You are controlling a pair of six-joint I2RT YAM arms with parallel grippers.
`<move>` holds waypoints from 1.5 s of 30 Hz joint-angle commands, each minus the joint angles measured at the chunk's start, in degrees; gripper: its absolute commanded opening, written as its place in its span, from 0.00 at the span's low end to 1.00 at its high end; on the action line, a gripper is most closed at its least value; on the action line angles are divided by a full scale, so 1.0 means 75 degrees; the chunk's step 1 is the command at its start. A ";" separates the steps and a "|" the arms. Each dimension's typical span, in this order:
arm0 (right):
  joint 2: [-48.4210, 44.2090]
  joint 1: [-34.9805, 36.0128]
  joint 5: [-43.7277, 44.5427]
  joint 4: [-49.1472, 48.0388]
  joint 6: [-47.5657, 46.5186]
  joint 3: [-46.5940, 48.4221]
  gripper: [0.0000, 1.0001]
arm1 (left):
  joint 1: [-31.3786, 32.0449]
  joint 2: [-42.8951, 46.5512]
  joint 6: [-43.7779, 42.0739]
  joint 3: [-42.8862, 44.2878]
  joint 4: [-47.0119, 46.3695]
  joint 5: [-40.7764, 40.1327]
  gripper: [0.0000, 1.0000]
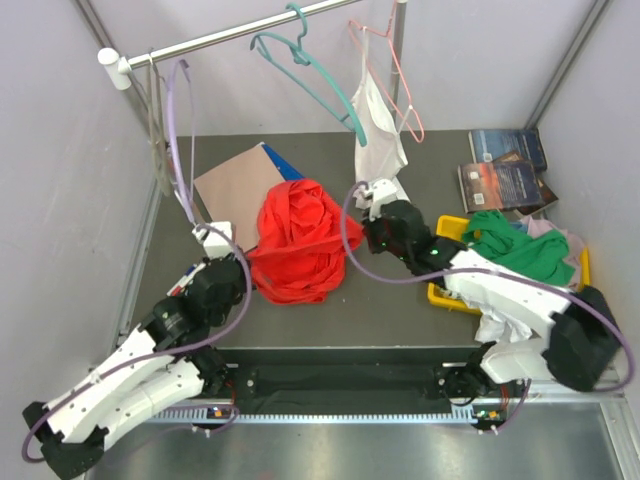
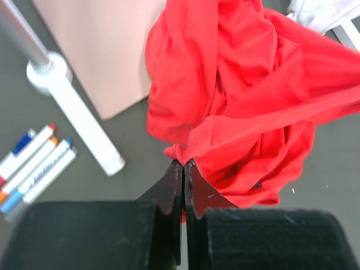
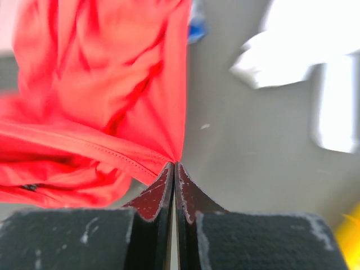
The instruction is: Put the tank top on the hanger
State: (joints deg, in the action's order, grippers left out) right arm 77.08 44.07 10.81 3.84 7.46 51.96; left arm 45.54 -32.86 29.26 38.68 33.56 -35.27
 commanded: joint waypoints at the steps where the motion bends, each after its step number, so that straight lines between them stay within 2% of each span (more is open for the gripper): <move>1: -0.1799 -0.0017 0.1371 0.1490 -0.0046 0.0301 0.00 | 0.0010 -0.1019 -0.1356 0.1133 -0.1521 0.0178 0.00; 4: -0.2633 0.0076 0.1652 0.2241 0.0246 0.0501 0.00 | 0.0022 -0.1605 -0.1989 0.1789 -0.1838 0.0214 0.00; 9: -0.3140 0.0159 0.1653 0.2969 0.0984 0.0139 0.00 | -0.0002 -0.2179 -0.2669 0.2249 -0.2178 0.0388 0.00; 13: -0.3327 0.0182 0.1629 0.3051 0.1617 -0.0646 0.00 | 0.0010 -0.2474 -0.2577 0.1959 -0.1956 0.1547 0.00; 14: -0.3351 0.0170 0.1618 0.3155 0.1815 -0.0845 0.00 | -0.0001 -0.2497 -0.2542 0.1829 -0.1955 0.2269 0.00; 15: -0.3409 0.0182 0.1617 0.3203 0.1898 -0.0916 0.05 | 0.0010 -0.2532 -0.2472 0.1561 -0.1955 0.2578 0.05; 16: -0.3514 0.0182 0.1617 0.3250 0.1934 -0.0963 0.12 | 0.0022 -0.2544 -0.2448 0.1430 -0.1955 0.2917 0.20; 17: -0.3573 0.0182 0.1606 0.3355 0.1946 -0.0964 0.24 | 0.0010 -0.2556 -0.2401 0.1325 -0.1921 0.3257 0.60; 18: -0.3644 0.0182 0.1606 0.3437 0.1911 -0.0917 0.57 | 0.0010 -0.2579 -0.2308 0.1231 -0.1874 0.3342 0.80; 19: -0.3760 0.0170 0.1606 0.3507 0.1876 -0.0859 0.70 | -0.0001 -0.2591 -0.2261 0.1218 -0.1804 0.3366 0.92; 20: -0.3831 0.0170 0.1536 0.3636 0.1748 -0.0673 0.77 | -0.0002 -0.2603 -0.2249 0.1241 -0.1652 0.3331 0.99; 21: -0.3890 0.0170 0.1454 0.3660 0.1631 -0.0555 0.85 | -0.0002 -0.2614 -0.2260 0.1346 -0.1546 0.3296 0.99; 24: -0.4101 0.0170 0.0928 0.3789 0.1232 -0.0051 0.89 | -0.0002 -0.2661 -0.2388 0.1627 -0.1219 0.3063 0.99; 29: -0.4429 0.0182 -0.0055 0.3719 0.0799 0.0745 0.90 | -0.0037 -0.2697 -0.2460 0.1547 -0.1088 0.2874 0.99; 33: -0.4441 0.0182 -0.0562 0.3649 0.0482 0.1472 0.91 | -0.0025 -0.2521 -0.1946 0.0986 -0.1158 0.2886 0.99; 39: -0.3704 0.0170 -0.0808 0.3298 0.0235 0.2983 0.93 | -0.0037 -0.2111 -0.1639 0.0668 -0.1170 0.2464 0.99; 45: -0.2369 0.0194 -0.1406 0.2630 0.0340 0.4308 0.93 | -0.0037 -0.2239 -0.1511 0.0714 -0.0867 0.2382 0.99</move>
State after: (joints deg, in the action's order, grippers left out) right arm 54.17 44.88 4.23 28.64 10.46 78.83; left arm 45.45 -49.76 16.36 43.70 26.22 -16.16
